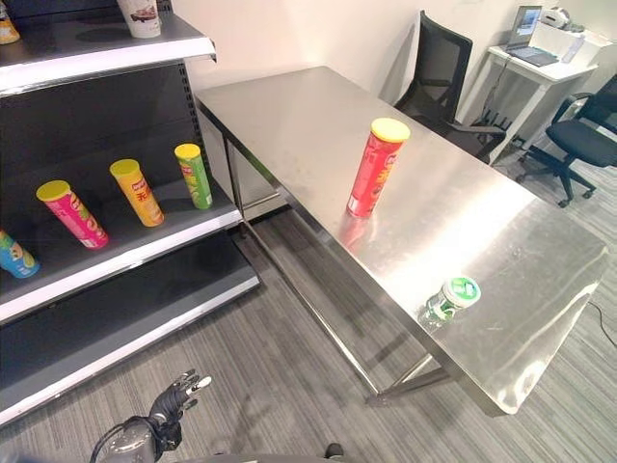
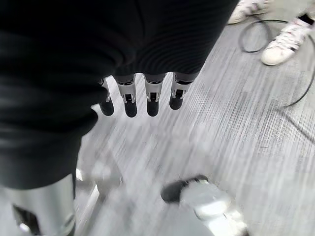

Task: Put the goods on the table back onto the shelves and tidy them up.

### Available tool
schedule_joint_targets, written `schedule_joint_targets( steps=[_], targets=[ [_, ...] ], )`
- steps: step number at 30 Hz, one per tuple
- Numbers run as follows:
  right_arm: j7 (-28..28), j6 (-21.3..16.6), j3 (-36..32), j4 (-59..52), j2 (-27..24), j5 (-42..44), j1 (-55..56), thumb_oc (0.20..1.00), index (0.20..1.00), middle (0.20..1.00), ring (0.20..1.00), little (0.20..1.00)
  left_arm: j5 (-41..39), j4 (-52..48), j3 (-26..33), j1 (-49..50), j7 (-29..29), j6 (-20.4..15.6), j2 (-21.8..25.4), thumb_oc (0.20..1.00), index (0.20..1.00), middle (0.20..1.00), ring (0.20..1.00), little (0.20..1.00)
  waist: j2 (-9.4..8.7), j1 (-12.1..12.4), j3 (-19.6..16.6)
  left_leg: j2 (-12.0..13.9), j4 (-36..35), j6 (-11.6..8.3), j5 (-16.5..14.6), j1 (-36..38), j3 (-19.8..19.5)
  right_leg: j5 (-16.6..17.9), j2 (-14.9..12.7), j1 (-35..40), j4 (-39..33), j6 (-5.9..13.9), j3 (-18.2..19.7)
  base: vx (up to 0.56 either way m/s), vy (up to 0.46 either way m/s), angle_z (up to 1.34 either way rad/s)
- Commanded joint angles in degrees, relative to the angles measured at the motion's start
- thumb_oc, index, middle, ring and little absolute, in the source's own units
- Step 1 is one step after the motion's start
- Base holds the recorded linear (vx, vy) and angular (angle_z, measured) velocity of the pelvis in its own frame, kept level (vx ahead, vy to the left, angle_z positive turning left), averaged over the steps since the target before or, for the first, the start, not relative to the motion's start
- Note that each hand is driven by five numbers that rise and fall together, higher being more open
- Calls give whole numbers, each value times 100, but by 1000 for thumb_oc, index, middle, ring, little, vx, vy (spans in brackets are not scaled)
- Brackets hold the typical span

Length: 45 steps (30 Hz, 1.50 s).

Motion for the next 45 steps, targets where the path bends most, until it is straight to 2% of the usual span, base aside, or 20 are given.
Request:
schedule_joint_targets(
  steps=[1,3,4,6,8,9,10,12,14,15,18,24,25,26,27,28,34,35,36,45],
  targets=[
    [394,-232,-695,-821,-830,595,313,1000,1000,1000,1000,1000,-114,-199,341,100,-48,-172,-9,1000,1000,1000,1000,1000,33,-101,129,159,58,-190,-249,351,223,450,-158,-281,3,321,-109,-10,17,-24],
    [777,-79,-795,-1715,-1094,755,546,1000,1000,1000,1000,1000,-142,-275,473,178,-67,-187,51,1000,1000,1000,1000,1000,-52,-195,134,146,58,-203,-262,387,305,497,-180,-284,3,356,-98,0,15,-17],
    [1195,82,-1000,-2516,-1276,1148,542,1000,1000,1000,1000,1000,-66,-266,538,197,-82,-192,91,1000,1000,1000,1000,1000,-96,-263,112,141,58,-215,-255,392,348,537,-198,-291,3,378,-91,1,7,-4],
    [1390,239,-894,-2910,-1626,1280,594,1000,1000,1000,1000,1000,-56,-220,576,193,-96,-223,117,1000,1000,1000,1000,1000,-125,-289,99,131,58,-229,-256,405,386,567,-217,-277,3,398,-100,0,16,-11],
    [1768,251,-1004,-4322,-2367,1690,740,1000,1000,1000,1000,1000,15,-141,626,240,-112,-287,143,1000,1000,1000,1000,1000,-150,-357,72,113,58,-239,-260,414,415,606,-243,-270,3,424,-107,-1,19,-17],
    [1760,261,-1008,-4341,-2369,1697,754,1000,1000,1000,1000,1000,17,-140,624,242,-112,-289,138,1000,1000,1000,1000,1000,-143,-356,51,116,58,-238,-245,389,418,618,-240,-297,3,415,-103,12,36,-4],
    [1878,94,-1207,-5820,-2644,2323,654,1000,1000,1000,1000,1000,46,-92,641,304,-98,-365,36,1000,1000,1000,1000,1000,-132,-404,38,86,58,-231,-282,426,407,628,-277,-253,3,443,-123,7,30,-4],
    [1706,-23,-1270,-6390,-2958,2305,399,1000,1000,1000,1000,1000,67,-70,578,326,-51,-412,-72,1000,1000,1000,1000,1000,-90,-374,3,60,58,-210,-289,417,375,624,-293,-234,3,440,-152,13,25,-2],
    [1536,-74,-1300,-6562,-3003,2315,214,1000,1000,1000,1000,1000,85,-12,550,312,-33,-414,-112,1000,1000,1000,1000,1000,-62,-348,-23,53,58,-198,-282,394,357,626,-297,-238,3,426,-180,4,3,3],
    [1357,-101,-1253,-6876,-3336,2123,-41,1000,1000,1000,1000,1000,84,34,532,288,-9,-434,-116,1000,1000,1000,1000,1000,-39,-288,-38,38,58,-188,-284,392,310,616,-307,-197,3,423,-222,17,1,17],
    [1044,34,-996,-7021,-3652,2029,-299,1000,1000,1000,1000,1000,71,95,513,208,-4,-397,-146,1000,1000,1000,1000,1000,-23,-162,-55,32,58,-187,-285,375,199,557,-312,-103,3,391,-349,11,-10,18],
    [1039,38,-992,-7026,-3652,2029,-303,1000,1000,1000,1000,1000,72,97,518,204,-4,-398,-147,1000,1000,1000,1000,1000,-22,-170,-71,34,58,-185,-270,348,196,568,-311,-129,3,383,-351,3,-20,11],
    [290,432,-1025,-6683,-3866,581,-429,1000,1000,1000,1000,1000,-40,69,589,269,-22,-411,-173,1000,1000,1000,1000,1000,21,139,-40,55,58,-206,-213,238,-49,406,-300,-19,3,293,-594,21,-99,-6],
    [290,432,-1017,-6678,-3867,577,-441,1000,1000,1000,1000,1000,-40,71,595,267,-22,-412,-173,1000,1000,1000,1000,1000,21,133,-38,55,58,-206,-212,237,-52,406,-300,-18,3,293,-596,18,-127,21],
    [402,731,-891,-6478,-3872,196,-582,1000,1000,1000,1000,1000,-7,72,549,271,-64,-382,-164,1000,1000,1000,1000,1000,47,224,-19,65,58,-208,-196,205,-96,374,-302,-7,3,274,-650,-2,-39,60],
    [424,789,-895,-6427,-3904,3,-563,1000,1000,1000,1000,1000,7,105,550,256,-70,-387,-162,1000,1000,1000,1000,1000,50,232,-13,70,58,-213,-188,195,-114,368,-304,2,3,269,-677,-2,-39,60],
    [424,789,-895,-6427,-3904,3,-563,1000,1000,1000,1000,1000,7,105,550,256,-70,-387,-162,1000,1000,1000,1000,1000,50,232,-13,70,58,-213,-188,195,-115,368,-304,2,3,269,-677,4,-13,6],
    [697,1008,-1088,-6294,-3826,-718,-357,1000,1000,1000,1000,1000,97,30,532,263,-169,-382,-125,1000,1000,1000,1000,1000,87,324,18,112,58,-254,-149,115,-241,313,-306,47,3,255,-812,58,-123,-2],
    [882,1048,-797,-6055,-3698,-960,-693,1000,1000,1000,1000,1000,243,-39,437,296,-260,-334,-57,1000,1000,1000,1000,1000,141,430,38,125,58,-245,-150,81,-330,268,-283,59,3,240,-861,59,-135,14],
    [1388,1135,-184,-6024,-3803,-1113,-653,1000,1000,1000,1000,1000,254,-166,450,342,-307,-372,39,1000,1000,1000,1000,1000,135,494,100,192,58,-278,-123,15,-377,241,-241,21,3,225,-926,9,-27,15]
  ],
)
